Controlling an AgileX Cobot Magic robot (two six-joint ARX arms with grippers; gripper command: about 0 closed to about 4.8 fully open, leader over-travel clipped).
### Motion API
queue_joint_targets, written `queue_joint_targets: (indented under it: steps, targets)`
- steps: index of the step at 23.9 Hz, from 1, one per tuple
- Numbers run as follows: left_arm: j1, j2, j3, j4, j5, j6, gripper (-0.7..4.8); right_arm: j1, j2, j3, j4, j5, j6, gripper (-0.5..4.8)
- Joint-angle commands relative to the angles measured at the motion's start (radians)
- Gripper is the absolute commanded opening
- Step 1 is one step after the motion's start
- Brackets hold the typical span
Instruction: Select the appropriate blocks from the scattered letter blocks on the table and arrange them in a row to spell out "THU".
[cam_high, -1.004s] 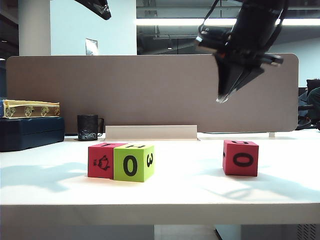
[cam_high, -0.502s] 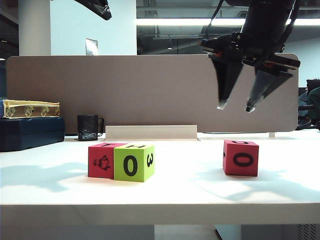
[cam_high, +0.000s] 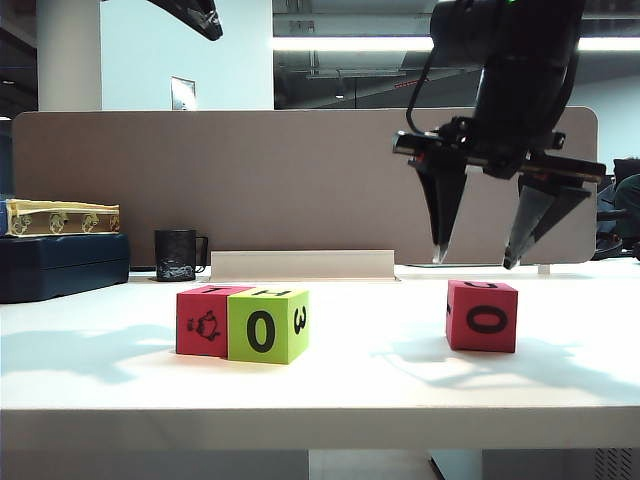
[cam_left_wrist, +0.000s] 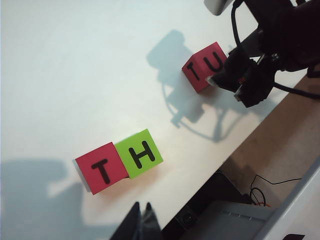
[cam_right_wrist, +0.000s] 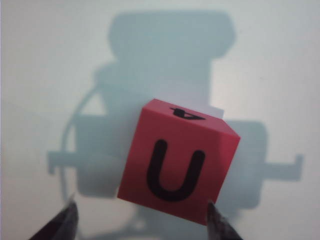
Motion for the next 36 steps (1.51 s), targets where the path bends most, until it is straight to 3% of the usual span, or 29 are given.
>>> queue_joint_targets:
  steps: [1,5,22,24,26,28,36]
  targets:
    - [0.000,-0.003,0.003,-0.009,0.007,0.001,-0.05,0.000,0.012,0.004,-0.013,0.006,0.011,3.50]
    - [0.000,-0.003,0.003,-0.017,0.009,0.001,-0.05,-0.001,0.012,0.004,-0.014,0.044,0.020,4.20]
    - [0.000,-0.004,0.004,-0.024,0.010,0.001,-0.05,-0.001,0.089,0.004,0.038,0.043,0.047,4.17]
    - [0.000,-0.004,0.004,-0.025,0.010,0.001,-0.05,-0.001,0.094,0.004,0.043,0.044,0.047,3.79]
    - [0.000,-0.004,0.004,-0.025,0.010,0.001,-0.05,-0.001,0.097,0.004,0.050,0.044,0.047,2.86]
    - [0.000,-0.004,0.004,-0.026,0.010,0.001,-0.05,-0.001,0.097,0.004,0.056,0.044,0.047,2.27]
    - [0.000,-0.004,0.004,-0.033,0.010,0.001,-0.05,0.000,0.097,0.004,0.063,-0.006,0.048,2.19]
